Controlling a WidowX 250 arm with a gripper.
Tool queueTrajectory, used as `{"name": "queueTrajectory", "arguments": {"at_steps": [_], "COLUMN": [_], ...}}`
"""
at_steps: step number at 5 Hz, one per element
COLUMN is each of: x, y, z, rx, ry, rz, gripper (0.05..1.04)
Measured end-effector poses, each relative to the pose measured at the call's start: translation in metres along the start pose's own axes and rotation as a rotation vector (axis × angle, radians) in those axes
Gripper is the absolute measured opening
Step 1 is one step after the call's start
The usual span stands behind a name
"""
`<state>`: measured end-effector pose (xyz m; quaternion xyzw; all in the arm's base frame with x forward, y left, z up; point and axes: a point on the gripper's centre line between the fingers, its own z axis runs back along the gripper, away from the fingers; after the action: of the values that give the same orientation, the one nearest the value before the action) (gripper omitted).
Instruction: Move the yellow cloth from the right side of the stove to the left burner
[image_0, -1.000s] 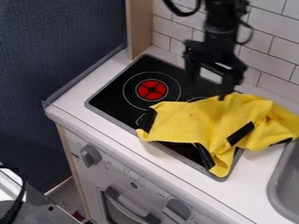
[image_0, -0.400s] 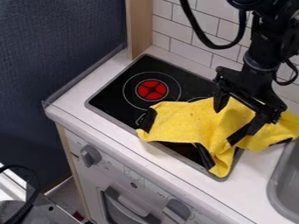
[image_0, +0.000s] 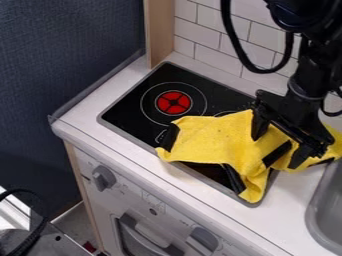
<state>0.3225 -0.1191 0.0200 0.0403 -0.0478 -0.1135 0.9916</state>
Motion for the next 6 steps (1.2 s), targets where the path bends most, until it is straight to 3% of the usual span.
{"name": "queueTrajectory", "arguments": {"at_steps": [2,4,5,6], "x": [-0.005,-0.003,-0.006,-0.004], "y": [-0.005,0.017,0.025,0.033], "z": [-0.012,-0.021,-0.031,-0.033], "rx": [0.004,-0.011,-0.015,-0.004], "ry": [-0.015,-0.049,-0.021,-0.014], "rz": [-0.019,-0.011,-0.001,0.009], "gripper": [1.001,1.000,0.940,0.668]}}
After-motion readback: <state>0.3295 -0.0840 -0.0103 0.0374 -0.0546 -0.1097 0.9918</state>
